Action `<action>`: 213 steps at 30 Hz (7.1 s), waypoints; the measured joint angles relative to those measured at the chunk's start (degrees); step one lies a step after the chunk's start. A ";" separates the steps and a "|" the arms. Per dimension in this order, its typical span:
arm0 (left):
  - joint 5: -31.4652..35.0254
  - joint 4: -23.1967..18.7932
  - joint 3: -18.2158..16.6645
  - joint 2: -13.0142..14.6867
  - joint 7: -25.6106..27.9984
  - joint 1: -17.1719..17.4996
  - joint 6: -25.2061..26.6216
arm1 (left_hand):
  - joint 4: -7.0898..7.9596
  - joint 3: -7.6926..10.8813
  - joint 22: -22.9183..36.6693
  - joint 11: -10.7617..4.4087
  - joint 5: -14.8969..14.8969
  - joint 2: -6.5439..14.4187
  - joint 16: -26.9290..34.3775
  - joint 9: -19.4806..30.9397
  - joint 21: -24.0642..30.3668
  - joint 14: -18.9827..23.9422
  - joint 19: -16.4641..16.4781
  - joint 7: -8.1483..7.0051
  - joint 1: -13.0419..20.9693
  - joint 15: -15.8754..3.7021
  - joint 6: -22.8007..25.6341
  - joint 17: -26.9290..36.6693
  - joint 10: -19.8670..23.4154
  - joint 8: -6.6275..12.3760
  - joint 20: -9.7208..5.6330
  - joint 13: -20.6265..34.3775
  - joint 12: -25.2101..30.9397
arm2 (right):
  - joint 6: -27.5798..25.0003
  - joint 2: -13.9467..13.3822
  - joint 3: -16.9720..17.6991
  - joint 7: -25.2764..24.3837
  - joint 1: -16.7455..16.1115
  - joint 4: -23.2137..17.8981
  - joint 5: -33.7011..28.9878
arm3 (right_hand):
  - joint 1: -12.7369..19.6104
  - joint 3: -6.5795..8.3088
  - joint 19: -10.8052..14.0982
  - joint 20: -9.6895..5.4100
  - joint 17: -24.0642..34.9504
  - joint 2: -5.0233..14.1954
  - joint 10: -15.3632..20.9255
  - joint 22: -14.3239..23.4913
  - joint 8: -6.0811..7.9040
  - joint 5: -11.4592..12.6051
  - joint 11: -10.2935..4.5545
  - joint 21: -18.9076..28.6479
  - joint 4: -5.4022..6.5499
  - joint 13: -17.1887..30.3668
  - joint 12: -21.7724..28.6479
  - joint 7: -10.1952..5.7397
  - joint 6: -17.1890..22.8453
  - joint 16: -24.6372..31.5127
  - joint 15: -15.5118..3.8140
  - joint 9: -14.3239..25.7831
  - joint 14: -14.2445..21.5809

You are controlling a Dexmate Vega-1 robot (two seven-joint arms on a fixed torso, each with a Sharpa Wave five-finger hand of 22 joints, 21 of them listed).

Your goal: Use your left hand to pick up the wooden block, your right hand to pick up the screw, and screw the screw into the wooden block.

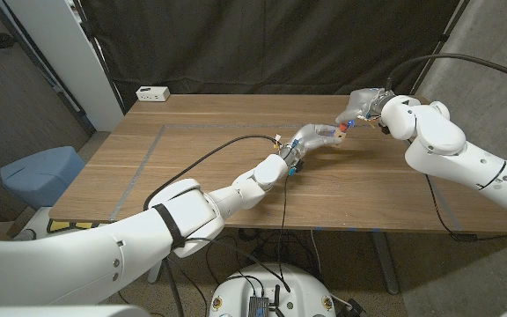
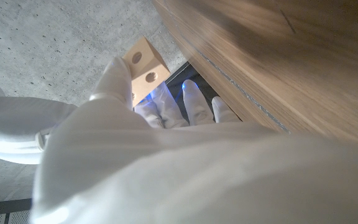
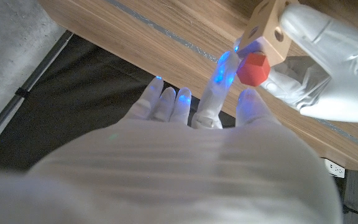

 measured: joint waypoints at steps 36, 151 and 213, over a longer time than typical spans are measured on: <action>0.30 -0.13 0.00 0.01 0.12 0.16 -0.43 | 0.00 0.00 0.00 -0.01 -0.08 0.00 0.00 0.04 0.00 0.00 0.00 -0.04 0.00 0.00 -0.04 -0.01 0.00 0.00 0.00 -0.09 -0.26 | 1.07 -2.75 2.63 1.90 -1.11 -2.38 4.18 | -6.23 -2.02 -4.56 2.88 -1.59 -2.27 -10.13 0.00 -13.02 0.49 6.16 -1.12 -1.19 0.63 -5.49 2.11 -24.30 -4.89 1.72 0.70 -5.10; -0.11 0.31 0.72 -0.45 -0.39 -0.86 1.72 | 0.00 0.00 0.00 -0.10 -0.07 0.00 0.00 0.00 0.00 0.00 0.00 -0.23 0.00 0.00 -0.24 -0.03 -0.10 0.00 0.00 -0.26 0.01 | 6.43 -5.23 4.42 3.28 -1.70 -1.81 6.67 | 10.69 6.83 -5.94 2.46 -0.37 -3.20 -16.36 0.00 -10.76 0.47 3.29 -0.60 -3.84 1.60 -4.00 -1.43 -23.12 -4.22 0.72 3.35 -10.74; -0.44 0.34 1.01 -0.60 -0.80 -0.91 2.16 | -0.24 0.24 0.00 0.12 0.00 0.00 0.00 0.05 0.00 0.00 0.00 -0.10 0.00 0.00 -0.10 -0.03 0.09 0.00 0.00 -0.26 -0.02 | 5.92 -5.00 4.56 0.94 -2.86 -1.92 6.63 | 11.85 7.16 -4.52 1.84 -0.10 -3.00 -15.25 0.00 -8.42 0.23 2.96 -0.61 -4.17 1.59 -4.00 -1.76 -23.20 -3.60 0.51 4.41 -9.31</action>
